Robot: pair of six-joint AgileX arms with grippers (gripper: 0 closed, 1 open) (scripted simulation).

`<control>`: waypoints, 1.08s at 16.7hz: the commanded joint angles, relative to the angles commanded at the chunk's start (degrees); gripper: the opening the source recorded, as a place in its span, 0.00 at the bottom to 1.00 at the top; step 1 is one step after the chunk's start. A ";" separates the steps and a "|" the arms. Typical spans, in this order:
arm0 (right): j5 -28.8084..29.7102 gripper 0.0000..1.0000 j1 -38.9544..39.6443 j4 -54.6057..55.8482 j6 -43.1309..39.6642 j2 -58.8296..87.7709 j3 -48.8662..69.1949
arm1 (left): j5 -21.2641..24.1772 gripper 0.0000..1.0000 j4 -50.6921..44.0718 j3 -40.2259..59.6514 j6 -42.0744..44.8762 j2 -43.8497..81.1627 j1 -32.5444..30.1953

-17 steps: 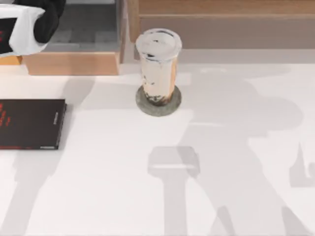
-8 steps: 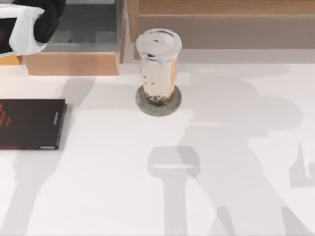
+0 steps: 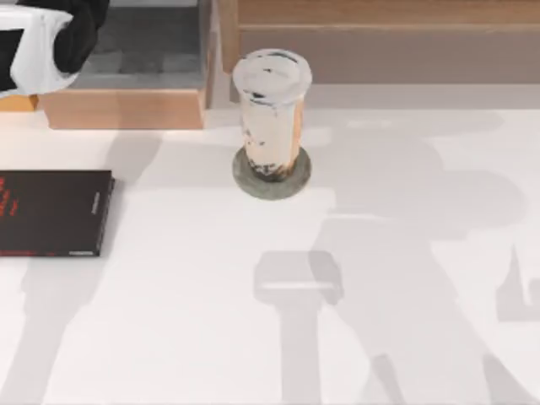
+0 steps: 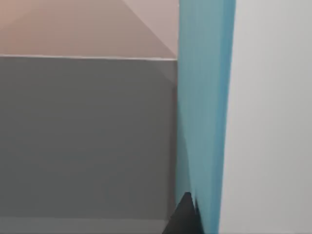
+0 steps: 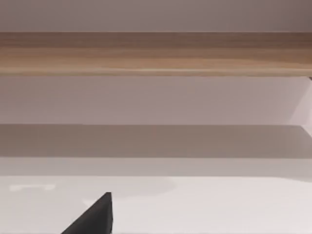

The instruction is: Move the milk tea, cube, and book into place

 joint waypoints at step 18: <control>0.00 1.00 0.00 0.00 0.00 0.00 0.00 | 15.65 0.00 16.75 -27.21 37.98 -24.17 5.10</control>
